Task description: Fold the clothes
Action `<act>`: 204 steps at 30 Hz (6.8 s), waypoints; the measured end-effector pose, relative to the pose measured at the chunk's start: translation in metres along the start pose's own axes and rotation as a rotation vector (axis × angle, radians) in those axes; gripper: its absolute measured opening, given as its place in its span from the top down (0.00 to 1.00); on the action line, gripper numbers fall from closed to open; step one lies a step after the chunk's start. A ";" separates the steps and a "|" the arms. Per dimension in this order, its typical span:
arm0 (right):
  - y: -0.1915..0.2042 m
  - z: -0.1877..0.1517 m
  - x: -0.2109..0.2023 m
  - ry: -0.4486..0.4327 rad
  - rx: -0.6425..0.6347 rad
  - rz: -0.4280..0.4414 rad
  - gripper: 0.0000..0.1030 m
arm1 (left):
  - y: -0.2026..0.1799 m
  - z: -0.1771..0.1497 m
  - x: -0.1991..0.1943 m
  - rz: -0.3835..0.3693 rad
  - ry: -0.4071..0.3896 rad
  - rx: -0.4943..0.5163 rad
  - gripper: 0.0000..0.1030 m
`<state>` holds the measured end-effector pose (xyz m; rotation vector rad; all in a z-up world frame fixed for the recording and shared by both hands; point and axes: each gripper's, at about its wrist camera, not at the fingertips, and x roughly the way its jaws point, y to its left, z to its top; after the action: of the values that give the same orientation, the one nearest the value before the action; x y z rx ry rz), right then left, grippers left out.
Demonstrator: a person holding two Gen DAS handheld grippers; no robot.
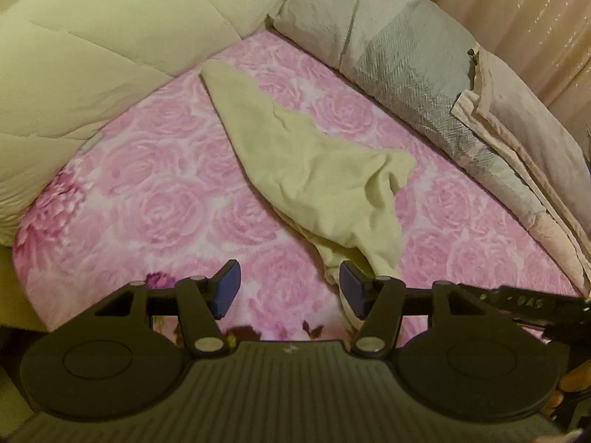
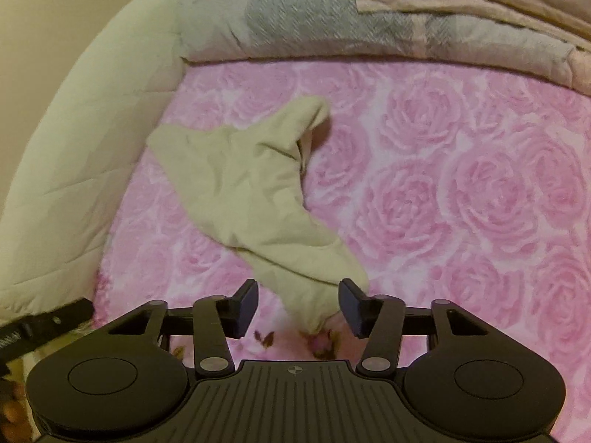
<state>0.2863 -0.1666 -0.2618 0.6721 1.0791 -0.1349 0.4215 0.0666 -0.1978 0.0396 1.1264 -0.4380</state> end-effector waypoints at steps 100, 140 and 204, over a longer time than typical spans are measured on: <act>-0.190 -0.434 -0.420 -0.360 0.652 -0.448 0.14 | -0.286 -0.301 -0.202 -0.361 0.045 0.933 0.47; -0.323 -0.424 -0.402 -0.332 0.857 -0.276 0.14 | -0.379 -0.314 -0.145 -0.282 0.088 1.009 0.47; -0.385 -0.524 -0.388 -0.439 1.092 -0.311 0.94 | -0.710 -0.397 0.094 -0.559 0.443 1.773 0.50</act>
<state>-0.4651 -0.2591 -0.2573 1.3541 0.6076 -1.1440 -0.1424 -0.5135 -0.3211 1.4422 0.8179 -1.8822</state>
